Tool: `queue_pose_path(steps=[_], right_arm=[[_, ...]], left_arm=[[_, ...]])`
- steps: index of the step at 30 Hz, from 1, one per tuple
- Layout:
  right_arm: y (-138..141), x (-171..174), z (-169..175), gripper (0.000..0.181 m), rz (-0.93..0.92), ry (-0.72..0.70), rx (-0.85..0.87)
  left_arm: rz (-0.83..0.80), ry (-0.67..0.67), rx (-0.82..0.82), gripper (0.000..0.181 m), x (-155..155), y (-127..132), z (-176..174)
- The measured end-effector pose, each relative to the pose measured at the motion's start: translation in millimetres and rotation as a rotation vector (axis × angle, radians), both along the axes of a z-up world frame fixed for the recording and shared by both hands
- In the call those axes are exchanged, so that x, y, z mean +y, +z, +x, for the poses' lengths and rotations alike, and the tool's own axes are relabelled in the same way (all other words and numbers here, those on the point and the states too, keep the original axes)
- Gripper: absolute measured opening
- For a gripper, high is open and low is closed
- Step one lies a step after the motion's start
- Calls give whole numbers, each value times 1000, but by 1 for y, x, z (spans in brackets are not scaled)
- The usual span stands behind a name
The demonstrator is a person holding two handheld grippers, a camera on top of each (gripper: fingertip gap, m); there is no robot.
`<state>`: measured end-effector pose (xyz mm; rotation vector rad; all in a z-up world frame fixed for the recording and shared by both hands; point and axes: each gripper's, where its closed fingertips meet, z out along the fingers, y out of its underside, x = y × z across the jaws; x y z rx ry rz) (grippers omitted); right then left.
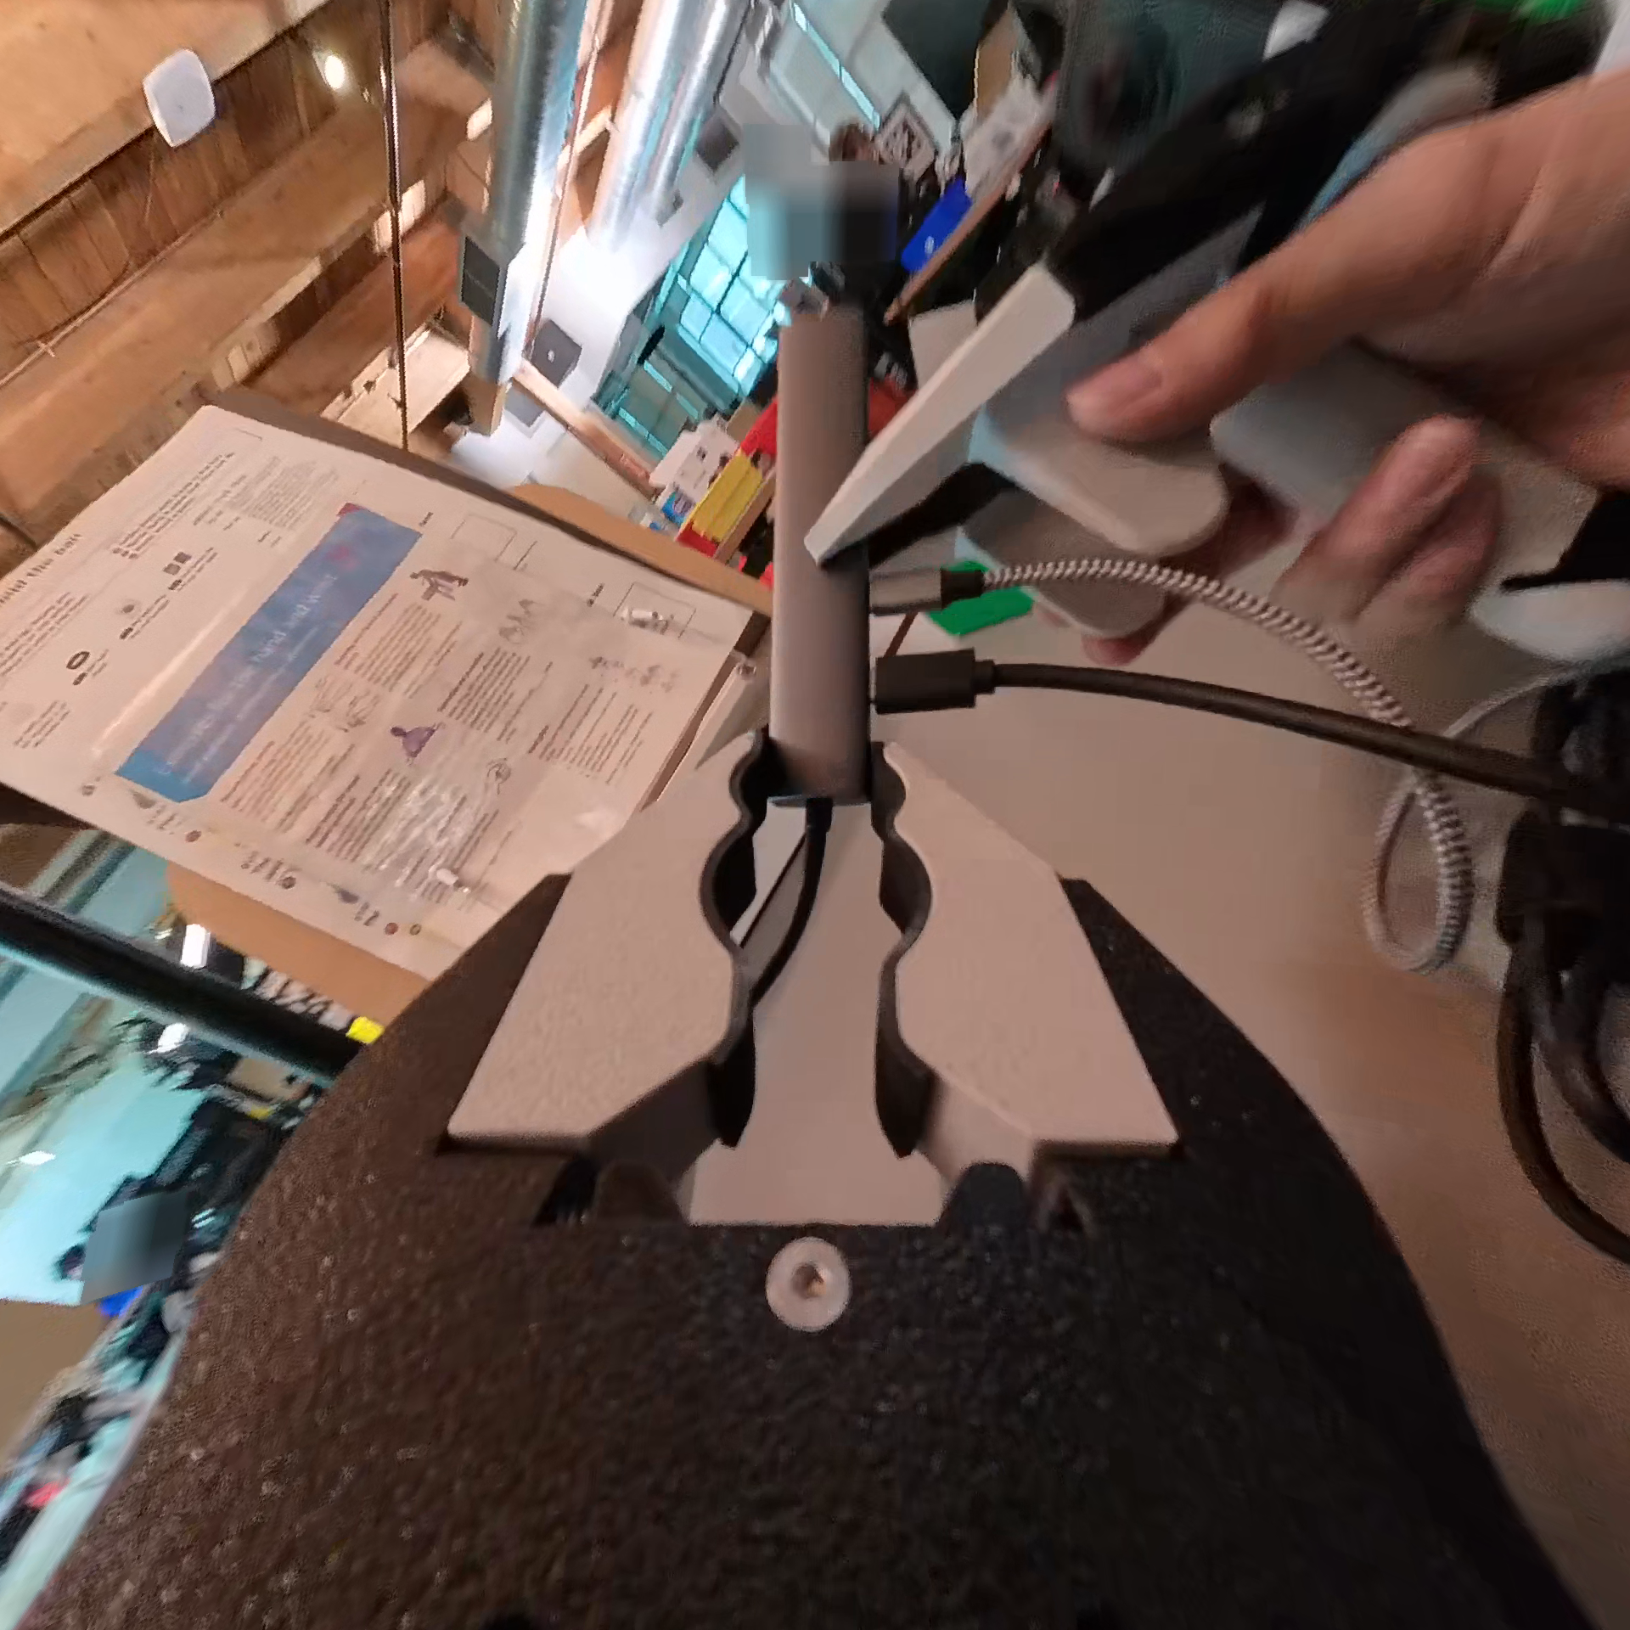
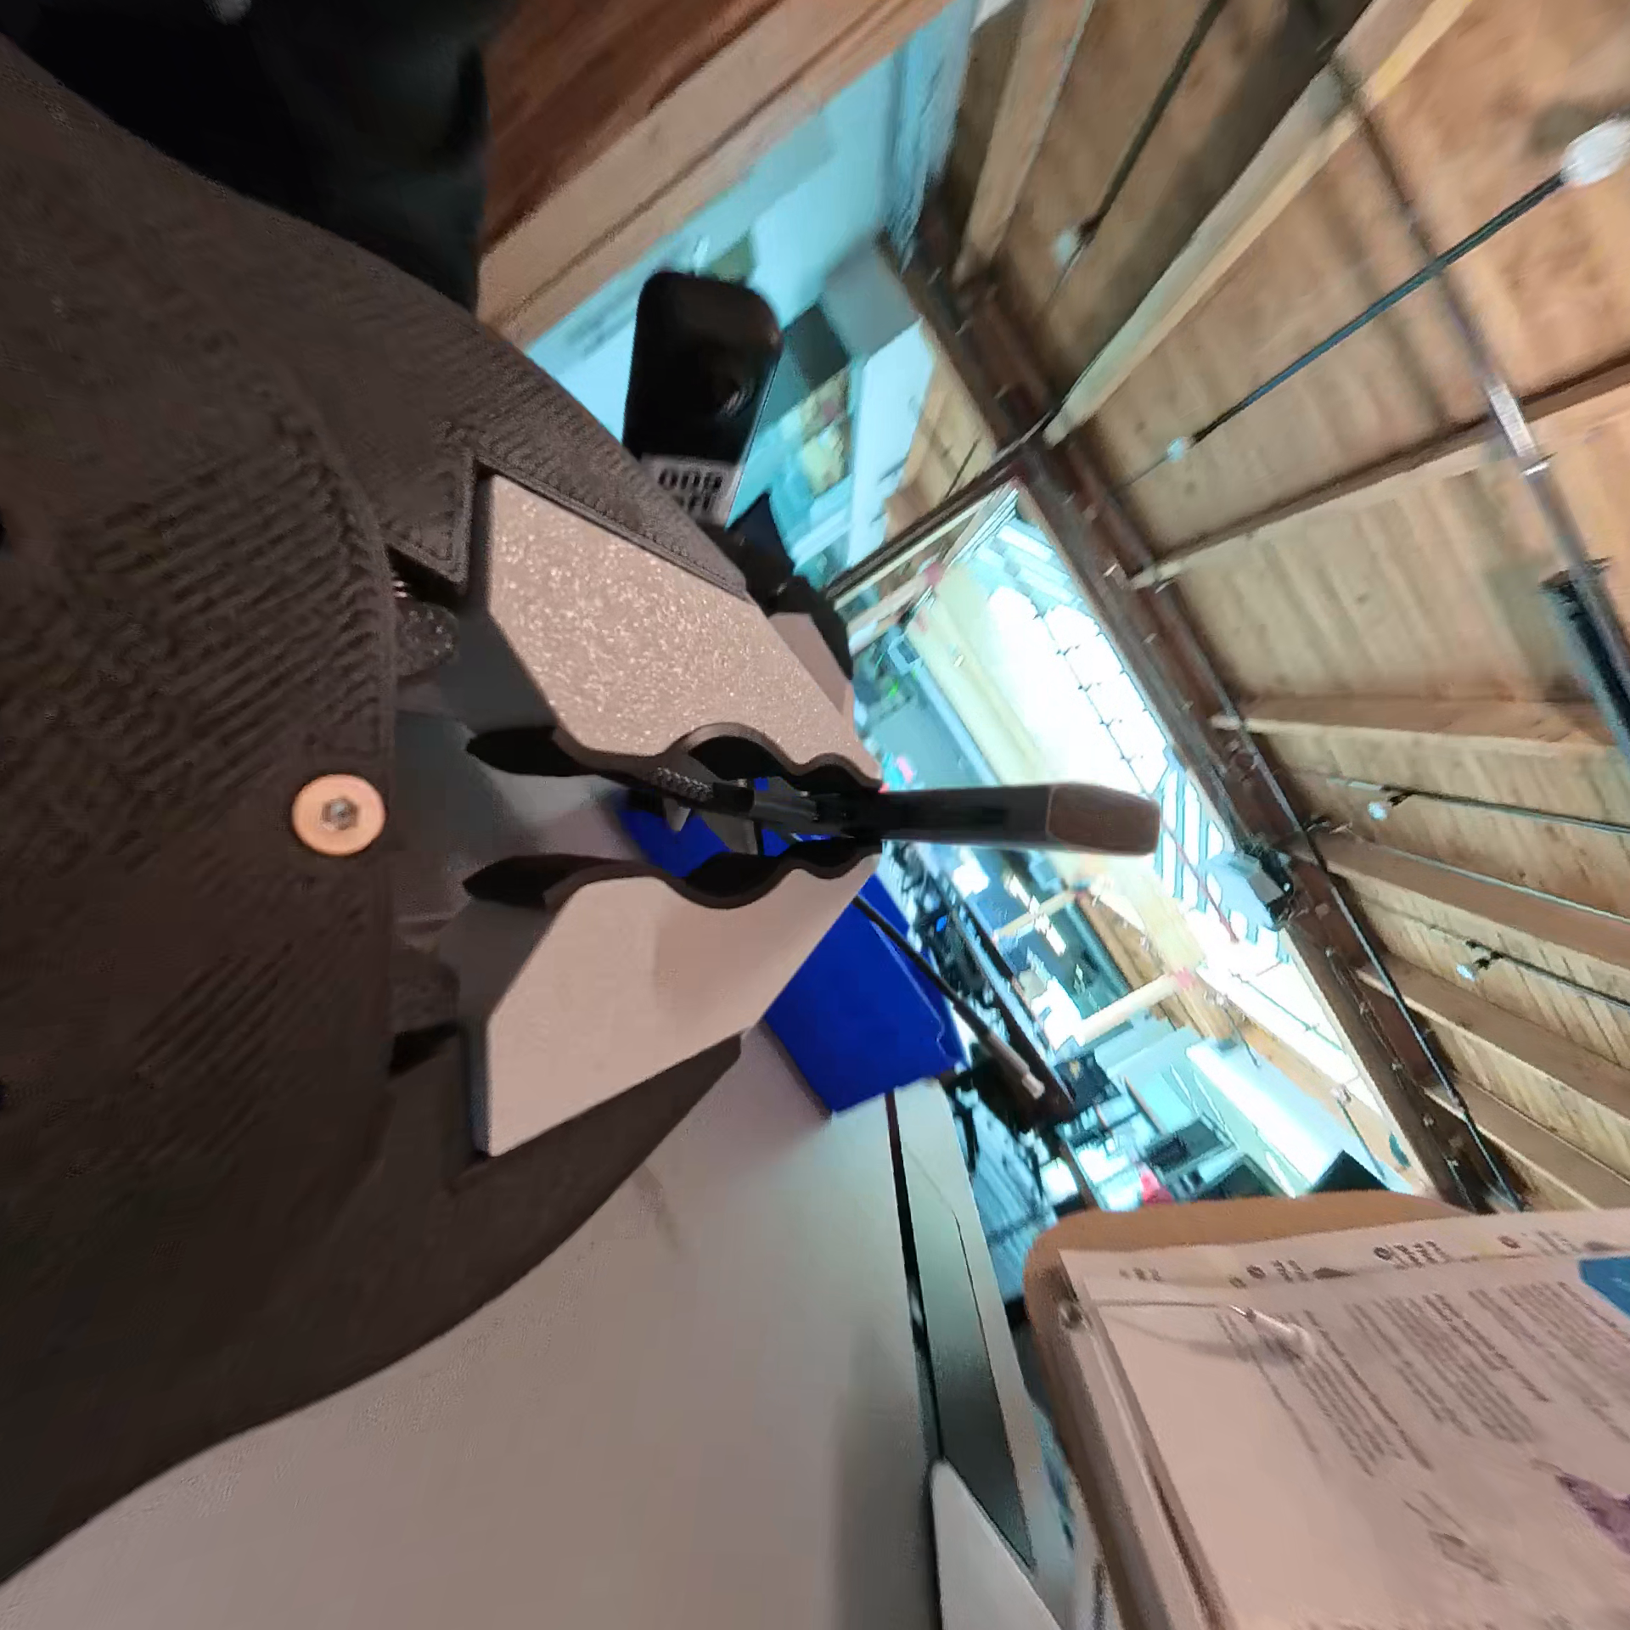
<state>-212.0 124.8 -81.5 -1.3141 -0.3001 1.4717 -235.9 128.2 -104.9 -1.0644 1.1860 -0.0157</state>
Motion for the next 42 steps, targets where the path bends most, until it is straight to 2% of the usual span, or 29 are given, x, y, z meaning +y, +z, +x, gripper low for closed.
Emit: queue_pose_path(steps=[5, 11, 16, 18, 23, 28, 31, 34, 35, 37, 39, 40, 42], right_arm=[[8, -6, 0, 9, -81, 87, 105], [16, -12, 0, 9, -103, 148, 144], [21, -17, -1, 9, -103, 187, 148], [23, -20, -2, 9, -111, 215, 149], [19, -27, -8, 9, -139, 289, 112], [23, -27, -7, 8, -129, 289, 136], [23, -25, -7, 8, -130, 266, 147], [20, -18, -6, 12, -61, 151, 97], [20, -16, -6, 28, 11, 76, 50], [20, -12, -5, 49, 200, -117, -106], [16, -8, -5, 60, 418, -348, -358], [13, -8, -5, 59, 527, -450, -496], [11, -14, -14, 49, 721, -555, -679]], left_arm=[[-14, -112, -158, 23, -9, 15, -1], [56, -161, -220, 26, -18, 25, -1], [25, -203, -283, 34, -22, 32, -4], [21, -228, -284, 36, -25, 33, -3], [11, -299, -177, 24, -36, 21, 6], [16, -270, -175, 23, -36, 26, 7], [-55, -266, -192, 23, -34, 24, 7], [-214, -239, -263, 22, -23, 22, 4], [-264, -191, -295, 22, -13, 20, -1], [-317, -61, -344, 22, 10, 15, -18], [-375, 84, -390, 22, 31, 6, -35], [-400, 106, -399, 22, 36, 1, -38], [-442, 116, -408, 22, 38, -6, -37]])
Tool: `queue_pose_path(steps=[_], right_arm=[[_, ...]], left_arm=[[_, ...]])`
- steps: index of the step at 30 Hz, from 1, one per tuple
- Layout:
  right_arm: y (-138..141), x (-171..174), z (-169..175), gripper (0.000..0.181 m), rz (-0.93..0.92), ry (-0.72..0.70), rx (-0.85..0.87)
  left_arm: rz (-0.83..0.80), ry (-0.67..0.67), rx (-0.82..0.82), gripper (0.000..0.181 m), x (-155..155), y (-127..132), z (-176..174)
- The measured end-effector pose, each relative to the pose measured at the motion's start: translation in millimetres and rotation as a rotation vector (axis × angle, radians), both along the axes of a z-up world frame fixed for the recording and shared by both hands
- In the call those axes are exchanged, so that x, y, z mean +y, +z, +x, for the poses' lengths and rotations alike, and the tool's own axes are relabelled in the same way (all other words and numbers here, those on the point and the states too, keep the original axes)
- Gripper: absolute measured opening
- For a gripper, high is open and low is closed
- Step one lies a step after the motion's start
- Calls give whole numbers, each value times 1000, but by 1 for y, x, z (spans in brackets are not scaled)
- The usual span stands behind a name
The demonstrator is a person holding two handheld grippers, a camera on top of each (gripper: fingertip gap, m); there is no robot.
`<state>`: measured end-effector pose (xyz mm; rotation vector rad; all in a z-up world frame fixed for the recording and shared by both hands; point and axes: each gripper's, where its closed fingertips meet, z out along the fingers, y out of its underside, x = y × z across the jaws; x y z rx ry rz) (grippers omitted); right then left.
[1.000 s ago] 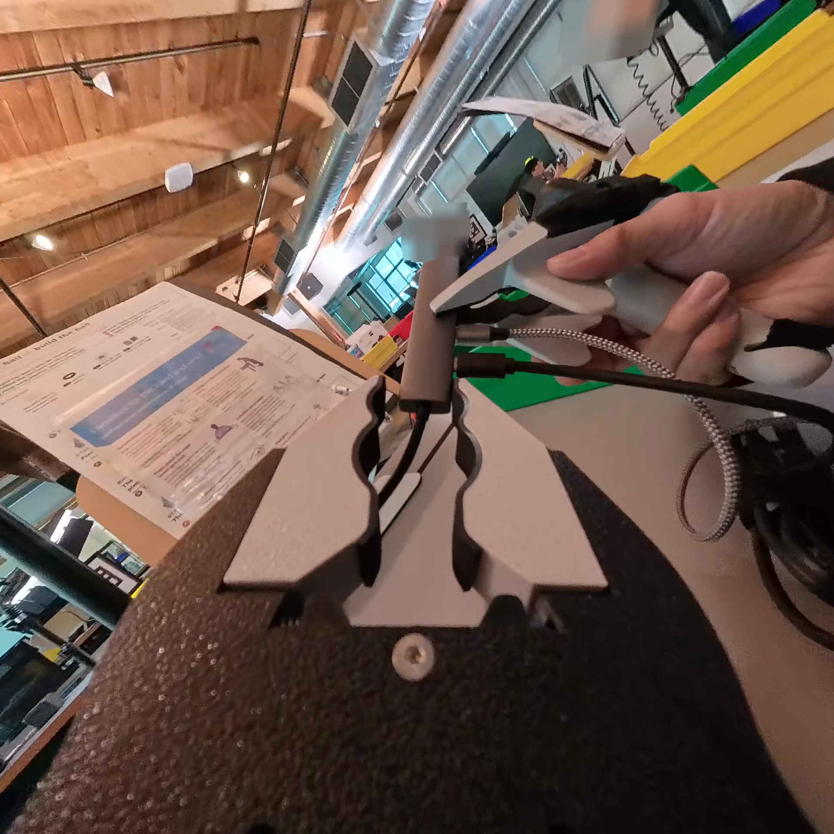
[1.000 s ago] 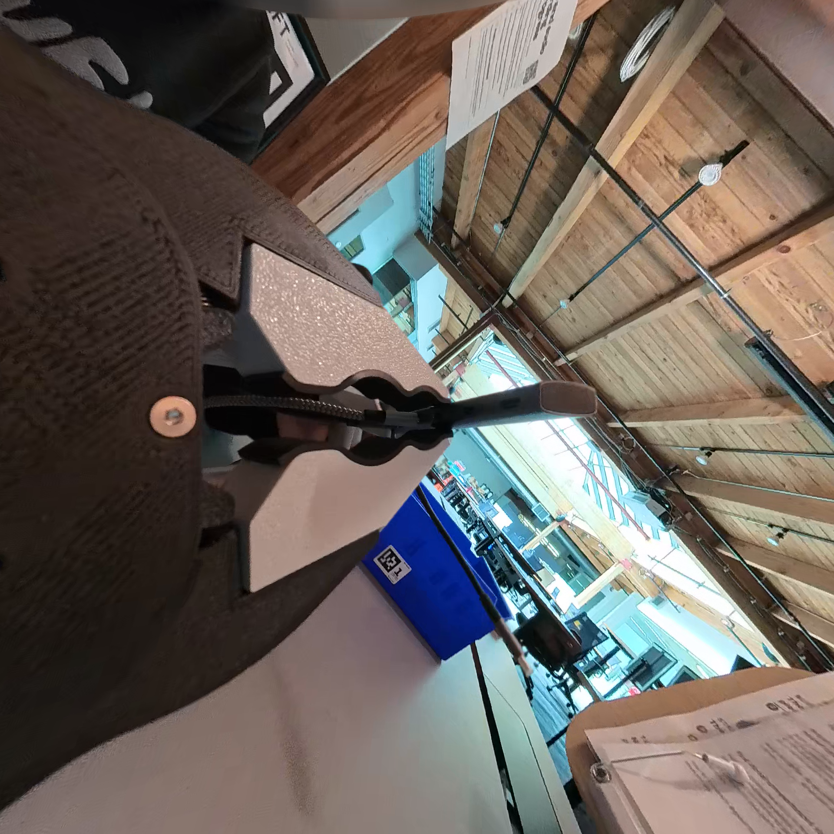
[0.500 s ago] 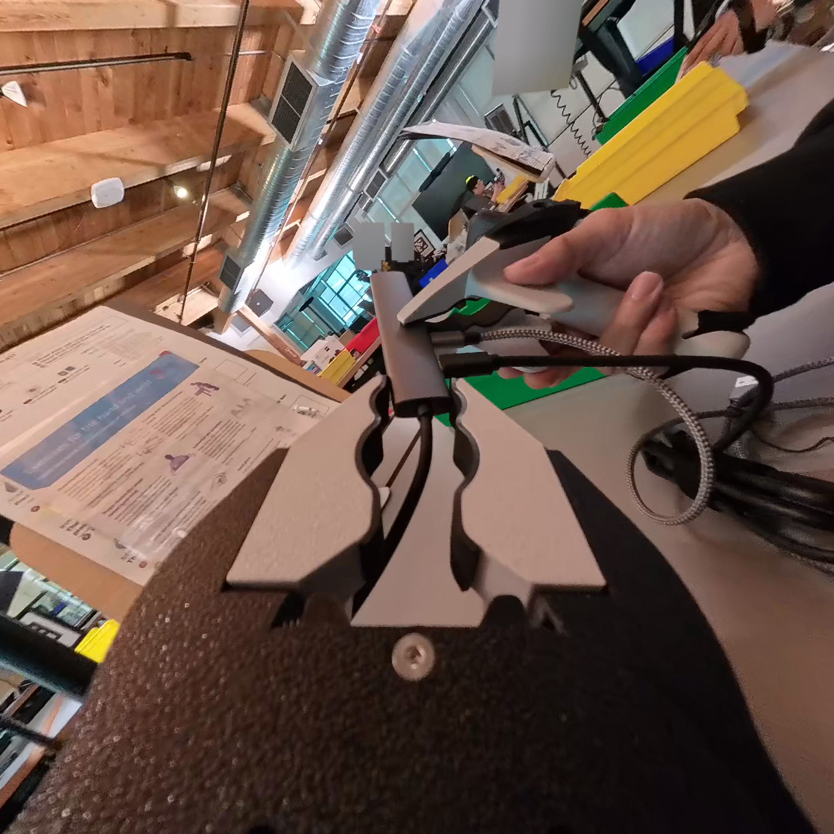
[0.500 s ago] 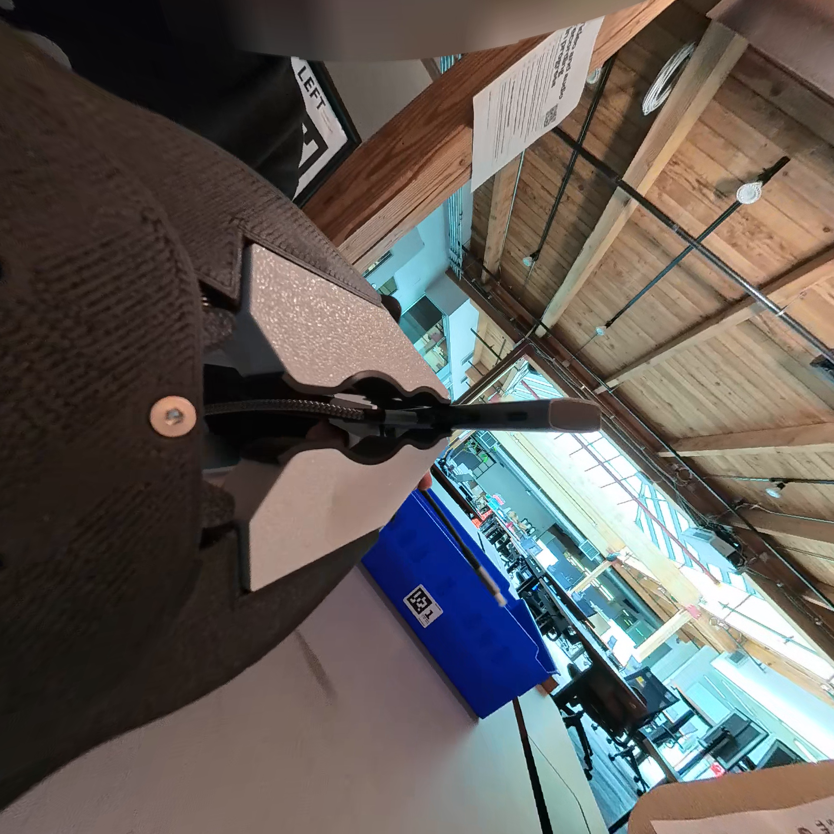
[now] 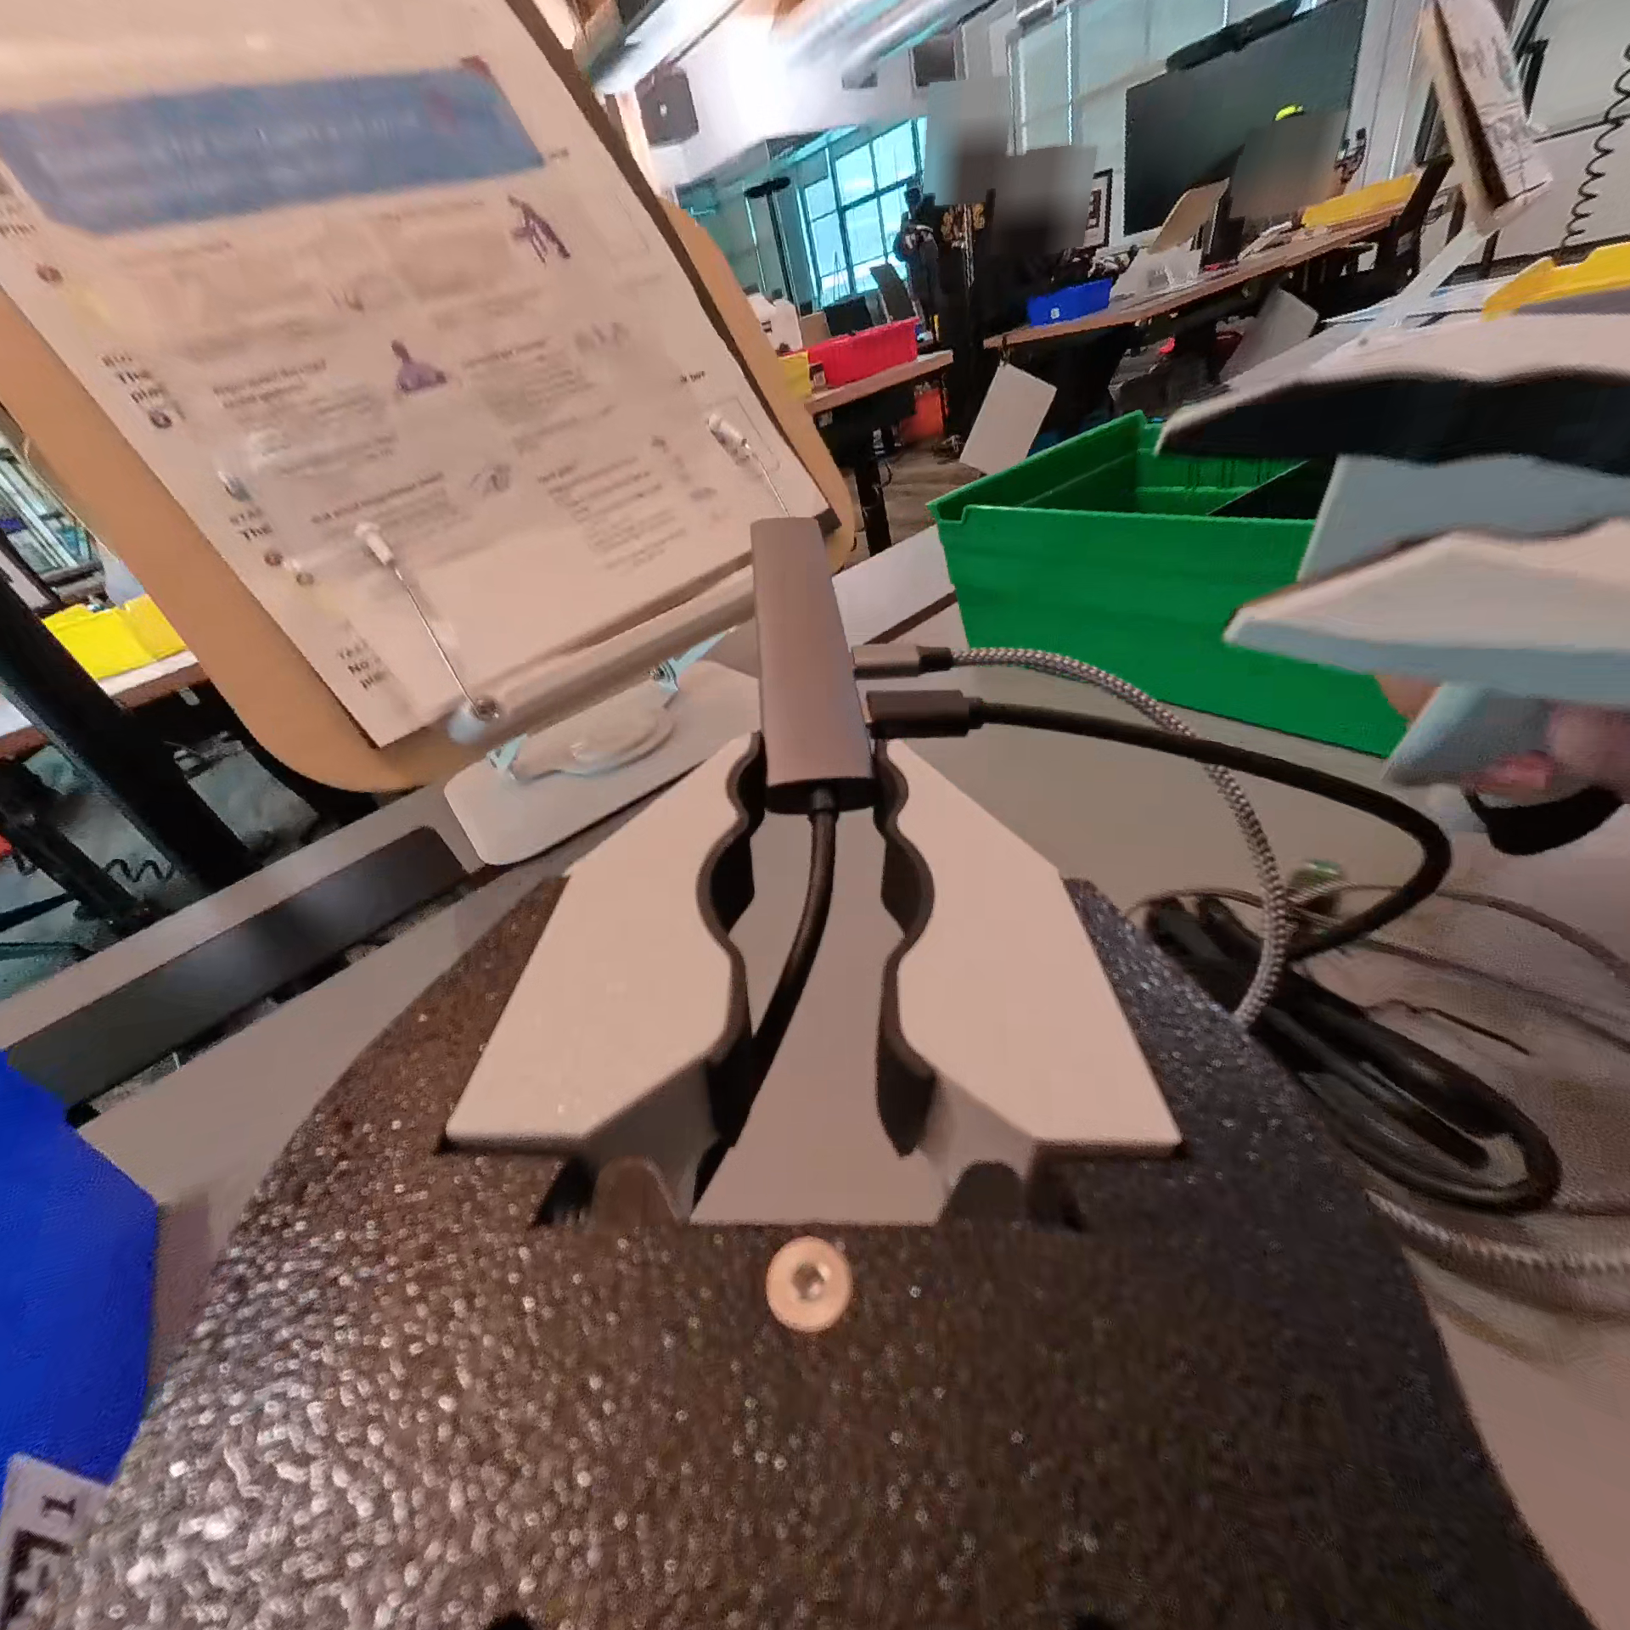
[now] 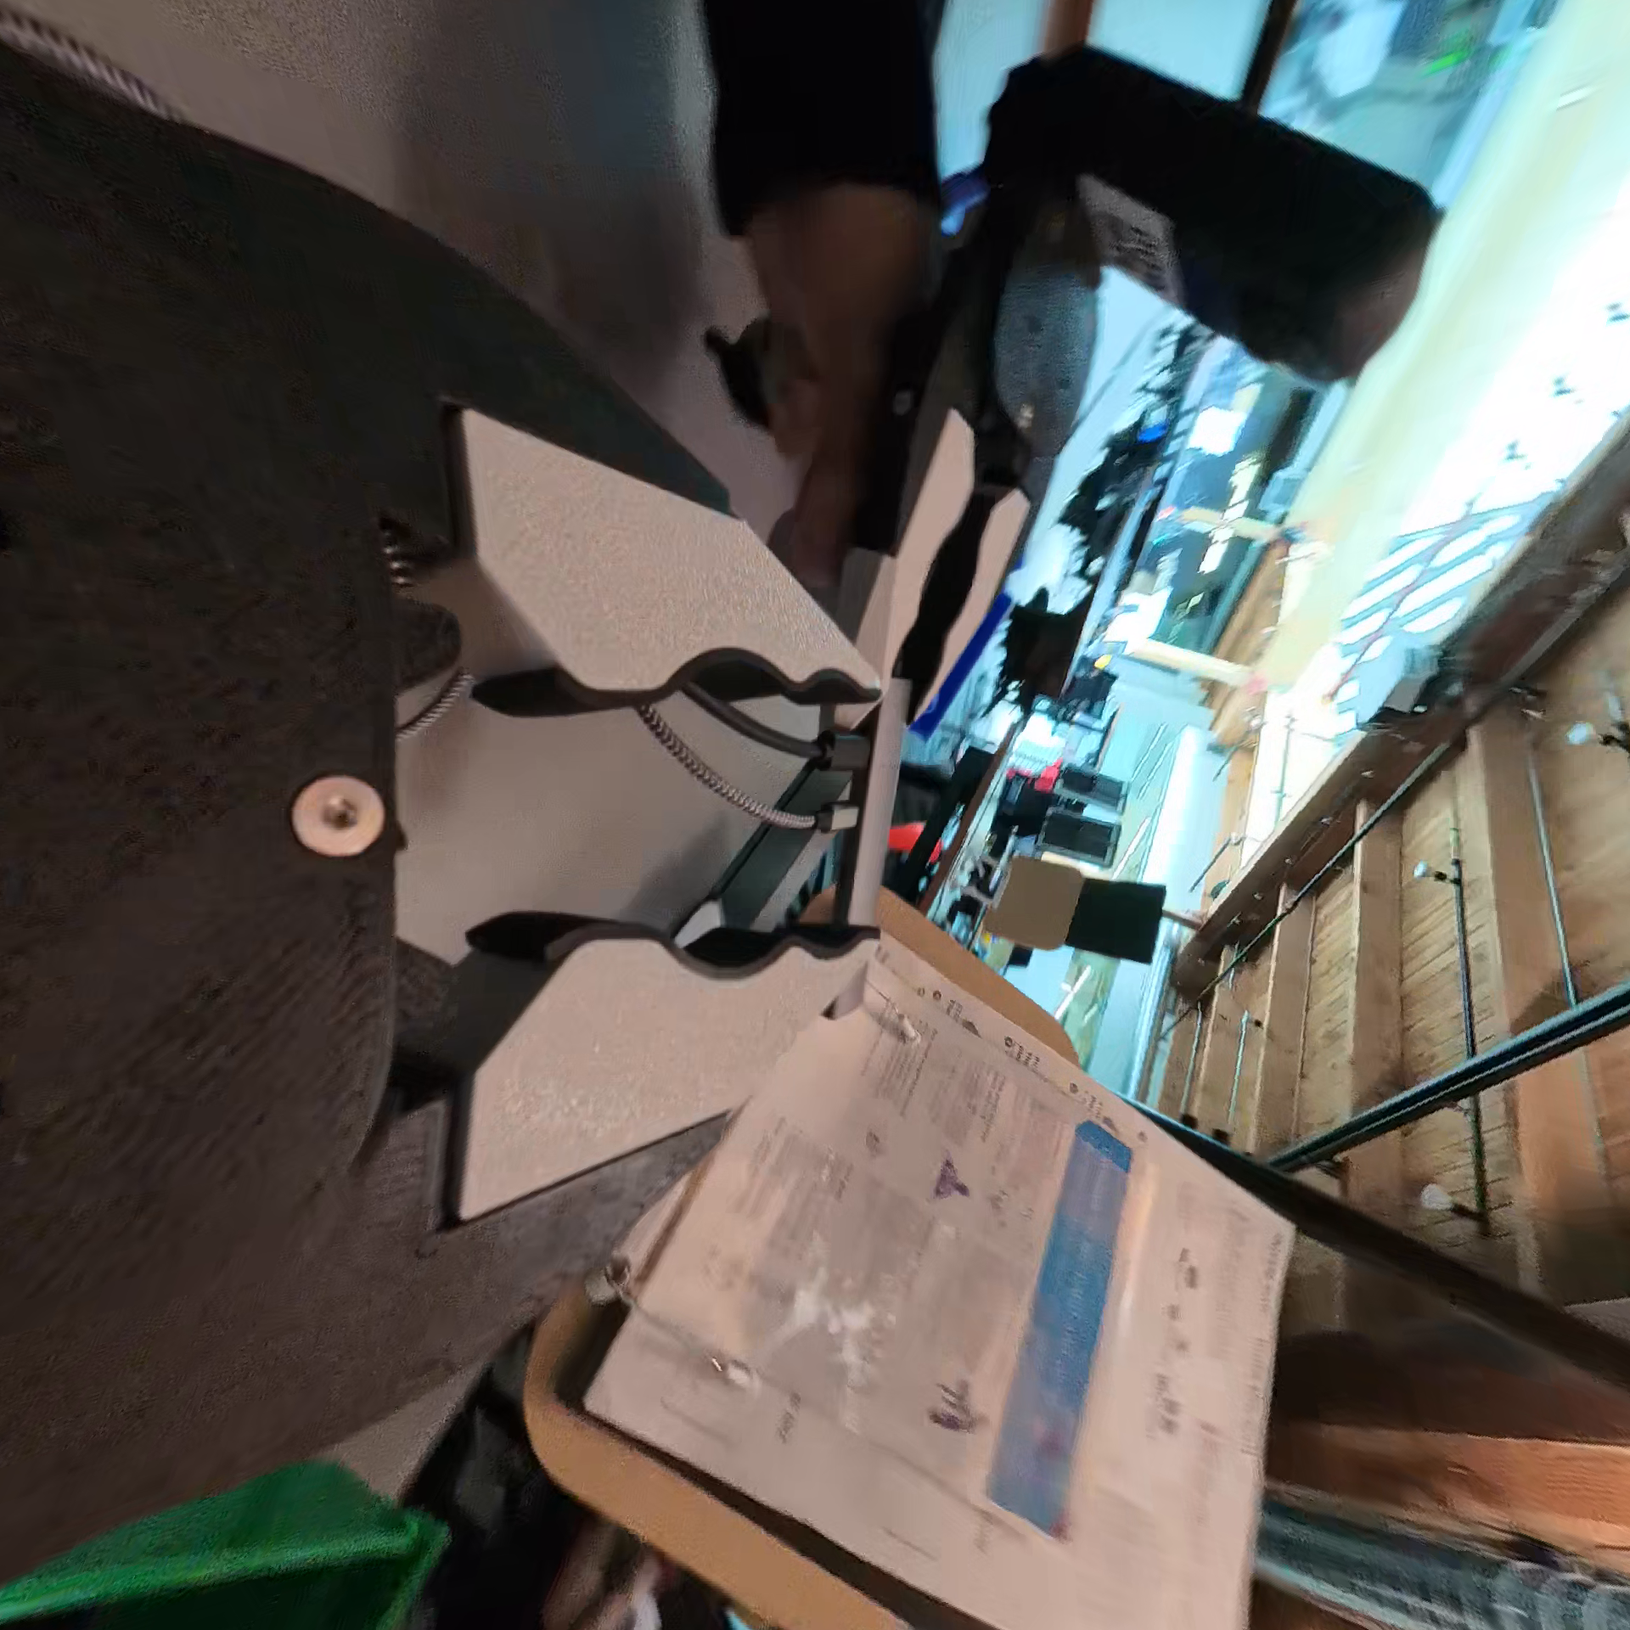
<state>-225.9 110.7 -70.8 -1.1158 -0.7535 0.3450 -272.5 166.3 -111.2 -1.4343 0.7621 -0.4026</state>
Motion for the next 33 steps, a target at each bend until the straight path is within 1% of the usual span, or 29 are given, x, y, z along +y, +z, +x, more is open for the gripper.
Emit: queue_pose_path(steps=[1, 2, 4, 6, 8, 12, 15, 16, 18, 19, 21, 22, 23, 24, 27, 29, 33], right_arm=[[-6, 0, -6, 42, 10, -23, -50], [-14, 2, -12, 39, -28, -27, -65], [-27, 10, -16, 36, -131, -38, -35], [-36, 16, -15, 28, -170, -46, -45], [-38, 16, -15, 22, -180, -17, -29], [-43, 25, -7, 21, -255, -14, 52], [-49, 26, -9, 19, -276, 22, 39], [-48, 25, -11, 16, -271, 37, 37], [-35, 17, -10, 21, -201, 35, 53], [-28, 13, -11, 20, -169, 32, 54], [-26, 13, -12, 21, -185, 8, 54], [-27, 14, -12, 24, -193, 5, 55], [-28, 13, -14, 23, -196, 16, 44], [-28, 11, -16, 22, -185, 25, 32], [-22, -2, -25, 26, -110, 47, -31], [-27, -1, -30, 29, -147, 49, -39], [-62, 30, -12, 26, -334, -102, -38]], left_arm=[[-3, 2, 4, 22, 0, -2, 3], [-10, 20, 14, 22, 1, -5, 4], [-11, 35, 26, 21, 2, -8, 8], [-25, 20, 27, 21, 0, -10, 14], [-49, 3, 12, 21, -1, -13, 18], [-128, -25, -51, 21, 0, -19, 21], [-139, -14, -35, 21, 1, -23, 20], [-134, 15, -17, 21, 3, -24, 18], [-106, 56, 36, 21, 6, -26, 15], [-94, 60, 47, 22, 6, -26, 15], [-68, 88, 100, 22, 7, -27, 15], [-49, 100, 131, 22, 7, -28, 15], [-38, 117, 150, 21, 7, -29, 14], [-34, 137, 171, 22, 9, -30, 13], [-31, 182, 216, 21, 12, -35, 10], [-50, 166, 196, 21, 10, -35, 13], [-112, 47, 53, 21, 1, -29, 26]])
